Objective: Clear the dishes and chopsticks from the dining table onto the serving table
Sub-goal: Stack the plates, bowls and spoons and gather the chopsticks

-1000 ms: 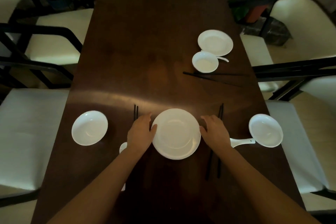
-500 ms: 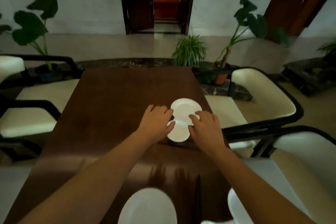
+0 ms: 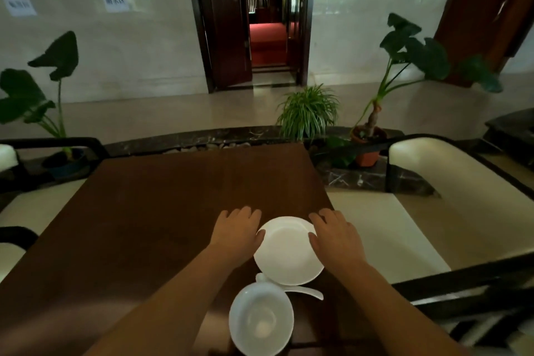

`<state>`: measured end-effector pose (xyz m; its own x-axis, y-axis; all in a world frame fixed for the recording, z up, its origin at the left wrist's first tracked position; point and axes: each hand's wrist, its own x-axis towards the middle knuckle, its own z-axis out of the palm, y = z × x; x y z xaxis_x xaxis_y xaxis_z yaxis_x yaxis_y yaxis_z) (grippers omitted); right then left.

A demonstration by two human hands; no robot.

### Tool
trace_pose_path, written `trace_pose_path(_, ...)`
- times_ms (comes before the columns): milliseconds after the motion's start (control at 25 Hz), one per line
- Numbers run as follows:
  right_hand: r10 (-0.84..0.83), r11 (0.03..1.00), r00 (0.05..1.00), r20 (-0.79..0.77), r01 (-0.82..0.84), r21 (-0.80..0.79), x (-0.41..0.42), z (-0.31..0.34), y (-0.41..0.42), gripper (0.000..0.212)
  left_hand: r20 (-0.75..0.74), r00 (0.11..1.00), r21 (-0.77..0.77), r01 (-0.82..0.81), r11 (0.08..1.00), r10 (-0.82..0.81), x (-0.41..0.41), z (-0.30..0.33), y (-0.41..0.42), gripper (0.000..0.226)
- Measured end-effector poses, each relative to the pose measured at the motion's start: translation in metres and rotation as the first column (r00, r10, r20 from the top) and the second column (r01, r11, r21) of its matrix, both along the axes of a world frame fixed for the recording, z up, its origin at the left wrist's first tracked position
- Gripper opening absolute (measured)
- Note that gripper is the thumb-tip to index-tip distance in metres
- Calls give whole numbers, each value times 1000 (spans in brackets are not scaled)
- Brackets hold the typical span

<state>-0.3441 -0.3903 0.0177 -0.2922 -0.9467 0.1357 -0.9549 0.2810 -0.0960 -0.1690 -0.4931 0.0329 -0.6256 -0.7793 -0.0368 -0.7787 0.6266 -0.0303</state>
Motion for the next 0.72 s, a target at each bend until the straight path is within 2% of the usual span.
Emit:
trace_pose_path(120, -97, 992, 980, 175, 82, 94, -20, -35, -15, 41, 6, 993, 158, -120, 980, 120, -19, -33, -16, 51)
trace_pose_path(240, -240, 967, 887, 393, 183, 177, -26, -62, -21, 42, -48, 951, 389, -265, 882, 306, -25, -67, -25, 51)
trace_pose_path(360, -284, 958, 808, 515, 229, 170, -28, -79, -22, 30, -147, 880, 513, -323, 795, 452, -22, -90, -30, 37)
trace_pose_path(480, -294, 953, 754, 587, 277, 122, -27, -82, -20, 27, -293, 732, 633, -334, 698, 615, -21, -98, -32, 12)
trace_pose_path(600, -265, 949, 729, 631, 312, 39, -26, -75, -18, 31, -389, 569, 722, -301, 624, 725, -22, -93, -30, 22)
trace_pose_path(720, -202, 938, 714, 670, 338, -78, -26, -52, -20, 35, -460, 473, 754, -238, 612, 751, -22, -67, -33, 25)
